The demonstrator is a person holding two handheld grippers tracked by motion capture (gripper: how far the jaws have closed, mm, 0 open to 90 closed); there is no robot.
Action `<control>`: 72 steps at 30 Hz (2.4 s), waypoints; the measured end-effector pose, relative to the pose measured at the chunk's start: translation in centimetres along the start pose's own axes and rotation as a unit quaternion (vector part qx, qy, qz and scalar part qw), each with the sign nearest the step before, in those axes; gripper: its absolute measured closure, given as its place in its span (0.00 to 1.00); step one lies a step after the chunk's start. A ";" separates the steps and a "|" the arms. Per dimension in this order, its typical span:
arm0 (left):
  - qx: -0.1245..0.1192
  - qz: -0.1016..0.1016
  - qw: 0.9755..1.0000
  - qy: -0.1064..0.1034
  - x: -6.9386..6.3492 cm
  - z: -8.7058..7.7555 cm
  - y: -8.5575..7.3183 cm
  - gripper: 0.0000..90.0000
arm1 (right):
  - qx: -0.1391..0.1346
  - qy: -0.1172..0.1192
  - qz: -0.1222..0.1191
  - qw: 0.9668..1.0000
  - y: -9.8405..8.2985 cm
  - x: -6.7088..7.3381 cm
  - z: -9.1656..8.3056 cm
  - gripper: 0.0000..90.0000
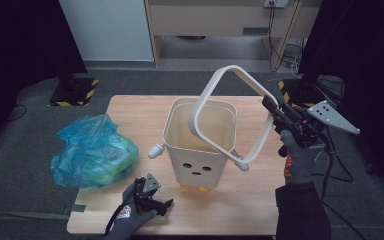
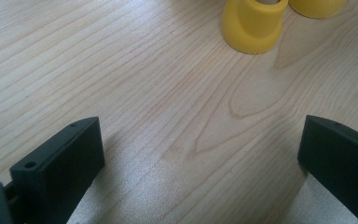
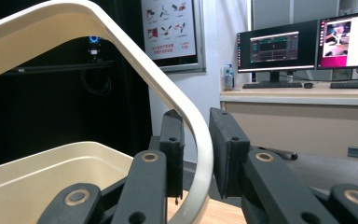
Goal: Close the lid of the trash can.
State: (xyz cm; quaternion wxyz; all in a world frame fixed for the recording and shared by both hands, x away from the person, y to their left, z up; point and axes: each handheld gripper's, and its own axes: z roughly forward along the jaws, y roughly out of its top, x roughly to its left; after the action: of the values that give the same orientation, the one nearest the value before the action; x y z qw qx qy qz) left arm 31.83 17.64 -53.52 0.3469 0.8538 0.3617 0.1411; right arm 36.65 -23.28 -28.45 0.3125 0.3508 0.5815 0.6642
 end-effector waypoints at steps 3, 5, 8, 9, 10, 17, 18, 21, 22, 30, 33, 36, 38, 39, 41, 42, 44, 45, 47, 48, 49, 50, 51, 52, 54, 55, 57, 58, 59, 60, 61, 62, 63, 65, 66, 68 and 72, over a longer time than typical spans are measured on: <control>0.000 0.000 1.000 0.000 0.0 0.0 0.0 0.00 | 0.004 0.006 -0.003 1.000 0.1 0.3 0.4 0.85; 0.000 0.000 1.000 0.000 0.0 0.0 0.0 0.00 | 0.006 0.011 -0.003 1.000 0.2 0.5 0.7 0.84; 0.000 0.000 1.000 0.000 0.0 0.0 0.0 0.00 | 0.008 0.017 -0.004 1.000 0.2 0.8 1.2 0.84; 0.000 0.000 1.000 0.000 0.0 0.0 0.0 0.00 | 0.009 0.018 -0.005 1.000 0.2 0.8 1.3 0.84; 0.000 0.000 1.000 0.000 0.0 0.0 0.0 0.00 | 0.011 0.019 -0.005 1.000 0.2 0.9 1.4 0.84; 0.000 0.000 1.000 0.000 0.0 0.0 0.0 0.00 | 0.015 0.025 -0.004 1.000 0.3 1.3 2.2 0.84; 0.000 0.000 1.000 0.000 0.0 0.0 0.0 0.00 | 0.015 0.025 -0.004 1.000 0.2 1.3 2.3 0.84; 0.000 0.000 1.000 0.000 0.0 0.0 0.0 0.00 | 0.018 0.027 -0.001 0.999 0.2 1.4 2.6 0.84; 0.000 0.000 1.000 0.000 0.0 0.0 0.0 0.00 | 0.018 0.028 -0.003 0.999 0.2 1.4 2.7 0.84; 0.000 0.000 1.000 0.000 0.0 0.0 0.0 0.00 | 0.029 0.034 -0.004 0.999 0.5 1.9 3.5 0.84; 0.000 0.000 1.000 0.001 0.0 0.0 0.0 0.00 | 0.034 0.037 -0.004 0.999 0.4 2.1 3.9 0.84; -0.001 0.000 1.000 0.001 0.0 0.0 0.0 0.00 | 0.040 0.037 -0.003 0.998 0.2 2.1 4.3 0.84; -0.001 0.000 1.000 0.001 0.0 0.0 0.0 0.00 | 0.044 0.038 -0.003 0.998 0.1 2.1 4.6 0.84; 0.000 0.000 1.000 0.001 0.0 0.0 0.0 0.00 | 0.045 0.039 -0.003 0.998 0.1 2.0 4.7 0.84; -0.001 0.000 1.000 0.001 0.0 0.0 0.0 0.00 | 0.051 0.040 -0.002 0.998 0.0 2.0 4.9 0.84; -0.001 0.000 1.000 0.001 0.0 0.0 0.0 0.00 | 0.053 0.041 -0.001 0.998 0.0 2.0 5.0 0.84; -0.001 0.000 1.000 0.001 0.0 0.0 0.0 0.00 | 0.059 0.041 0.000 0.997 -0.2 2.0 5.3 0.84; -0.001 0.000 1.000 0.001 0.0 0.0 0.0 0.00 | 0.061 0.041 -0.001 0.997 -0.2 2.0 5.4 0.84; -0.001 0.000 1.000 0.001 0.0 0.0 0.0 0.00 | 0.066 0.041 0.001 0.997 -0.4 2.0 5.7 0.84; -0.001 -0.001 1.000 0.001 0.0 0.0 0.0 0.00 | 0.069 0.041 0.001 0.997 -0.5 2.0 5.8 0.84; -0.001 -0.001 1.000 0.001 0.0 0.0 0.0 0.00 | 0.071 0.041 0.000 0.997 -0.5 1.9 5.9 0.84; -0.001 -0.001 1.000 0.001 0.0 0.0 0.0 0.00 | 0.074 0.040 -0.001 0.996 -0.6 1.9 6.1 0.84; -0.001 -0.001 1.000 0.001 0.0 0.0 0.0 0.00 | 0.076 0.041 0.001 0.996 -0.7 2.0 6.2 0.83; -0.002 -0.001 1.000 0.001 0.0 0.0 0.0 0.00 | 0.079 0.042 -0.001 0.996 -0.8 2.0 6.3 0.83; -0.003 -0.003 1.000 0.001 0.0 0.0 0.0 0.00 | 0.084 0.043 -0.002 0.996 -0.9 2.0 6.6 0.83; -0.003 -0.003 1.000 0.001 0.0 0.0 0.0 0.00 | 0.087 0.044 -0.003 0.995 -1.0 2.0 6.7 0.83; -0.003 -0.003 1.000 0.001 0.0 0.0 0.0 0.00 | 0.093 0.045 -0.002 0.995 -1.1 2.1 6.9 0.83; -0.003 -0.003 1.000 0.001 0.0 0.0 0.0 0.00 | 0.094 0.045 -0.002 0.995 -1.2 2.1 7.0 0.83; -0.003 -0.003 1.000 0.001 0.0 0.0 0.0 0.00 | 0.096 0.046 0.000 0.994 -1.2 2.1 7.0 0.83; -0.003 -0.003 1.000 0.001 0.0 0.0 0.0 0.00 | 0.097 0.048 0.000 0.994 -1.3 2.1 7.1 0.83; -0.003 -0.003 1.000 0.001 0.0 0.0 0.0 0.00 | 0.099 0.048 -0.001 0.994 -1.3 2.1 7.2 0.83; -0.003 -0.003 1.000 0.001 0.0 0.0 0.0 0.00 | 0.102 0.048 0.000 0.994 -1.4 2.1 7.3 0.83; -0.003 -0.003 1.000 0.001 0.0 0.0 0.0 0.00 | 0.105 0.049 0.000 0.993 -1.4 2.1 7.4 0.83; -0.003 -0.003 1.000 0.001 0.0 0.0 0.0 0.00 | 0.110 0.050 0.001 0.993 -1.6 2.1 7.5 0.83; -0.006 -0.001 1.000 0.002 0.0 0.0 0.0 0.00 | 0.112 0.051 -0.001 0.992 -1.6 2.1 7.5 0.82; -0.006 -0.001 1.000 0.002 0.0 0.0 0.0 0.00 | 0.118 0.053 -0.001 0.992 -1.7 2.2 7.7 0.82; -0.006 -0.001 1.000 0.002 0.0 0.0 0.0 0.00 | 0.122 0.055 0.000 0.991 -1.9 2.2 7.8 0.82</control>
State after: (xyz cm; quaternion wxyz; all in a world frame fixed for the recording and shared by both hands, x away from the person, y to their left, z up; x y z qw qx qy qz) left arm 31.83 17.60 -53.55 0.3513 0.8512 0.3624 0.1442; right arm 41.90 -16.88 -29.47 0.2351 0.3494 0.6746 0.6062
